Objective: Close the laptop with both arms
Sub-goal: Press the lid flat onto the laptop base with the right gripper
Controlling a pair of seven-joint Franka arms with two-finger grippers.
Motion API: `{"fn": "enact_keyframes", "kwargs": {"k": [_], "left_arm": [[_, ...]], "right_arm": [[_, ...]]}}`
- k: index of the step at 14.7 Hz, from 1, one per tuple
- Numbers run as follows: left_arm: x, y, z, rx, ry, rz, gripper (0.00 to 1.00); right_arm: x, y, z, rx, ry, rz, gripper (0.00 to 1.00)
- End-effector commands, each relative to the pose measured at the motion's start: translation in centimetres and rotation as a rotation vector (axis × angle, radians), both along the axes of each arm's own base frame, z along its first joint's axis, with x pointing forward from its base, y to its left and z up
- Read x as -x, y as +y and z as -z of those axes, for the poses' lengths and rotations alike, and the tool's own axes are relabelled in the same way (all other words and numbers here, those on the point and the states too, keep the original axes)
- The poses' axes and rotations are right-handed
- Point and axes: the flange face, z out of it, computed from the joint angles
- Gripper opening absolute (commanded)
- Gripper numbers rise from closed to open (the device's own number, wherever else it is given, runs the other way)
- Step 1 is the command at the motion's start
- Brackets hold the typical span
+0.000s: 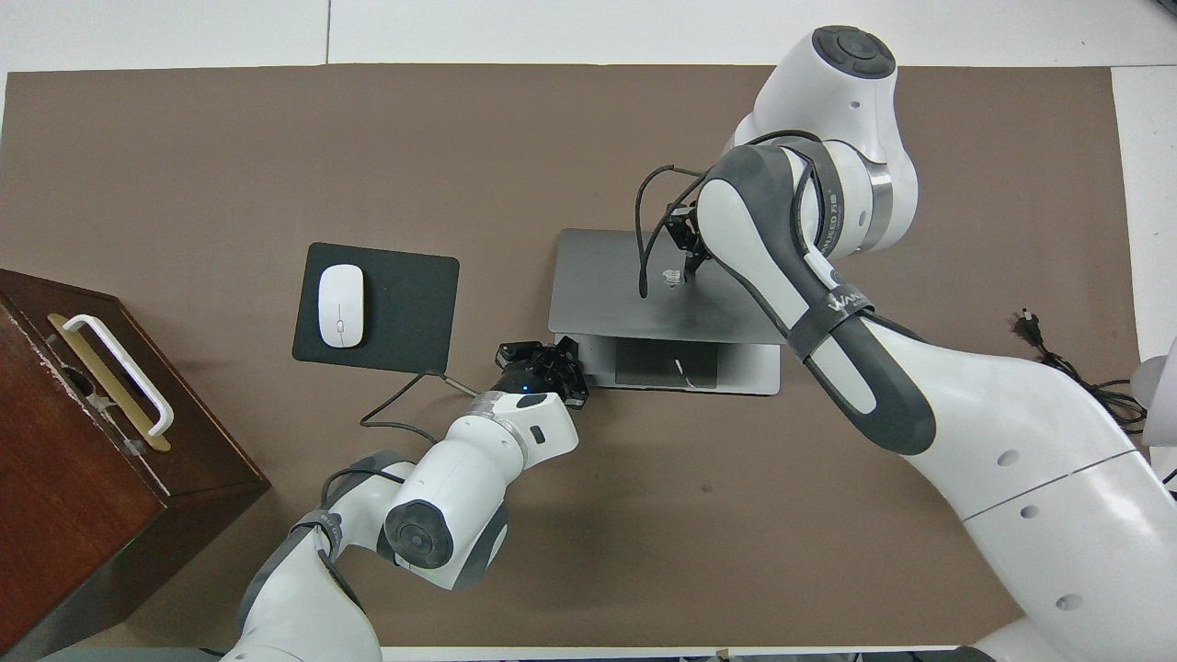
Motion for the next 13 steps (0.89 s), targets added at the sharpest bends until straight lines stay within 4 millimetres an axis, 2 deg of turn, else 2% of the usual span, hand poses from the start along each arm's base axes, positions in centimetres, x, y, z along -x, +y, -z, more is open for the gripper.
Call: {"fn": "enact_keyframes", "kwargs": {"k": [1, 8, 13], "left_arm": [[0.8, -0.1, 2.7, -0.043, 0.025, 0.021, 0.0], [0.9, -0.1, 3.3, -0.056, 0.027, 0.033, 0.0], [0.9, -0.1, 3.3, -0.057, 0.028, 0.034, 0.0]], "right_arm": [[0.8, -0.2, 0.0, -0.015, 0.056, -0.002, 0.0], [0.9, -0.9, 0.6, -0.008, 0.078, 0.012, 0.0], [1.7, -1.6, 2.2, 0.002, 0.095, 0.026, 0.0]]}}
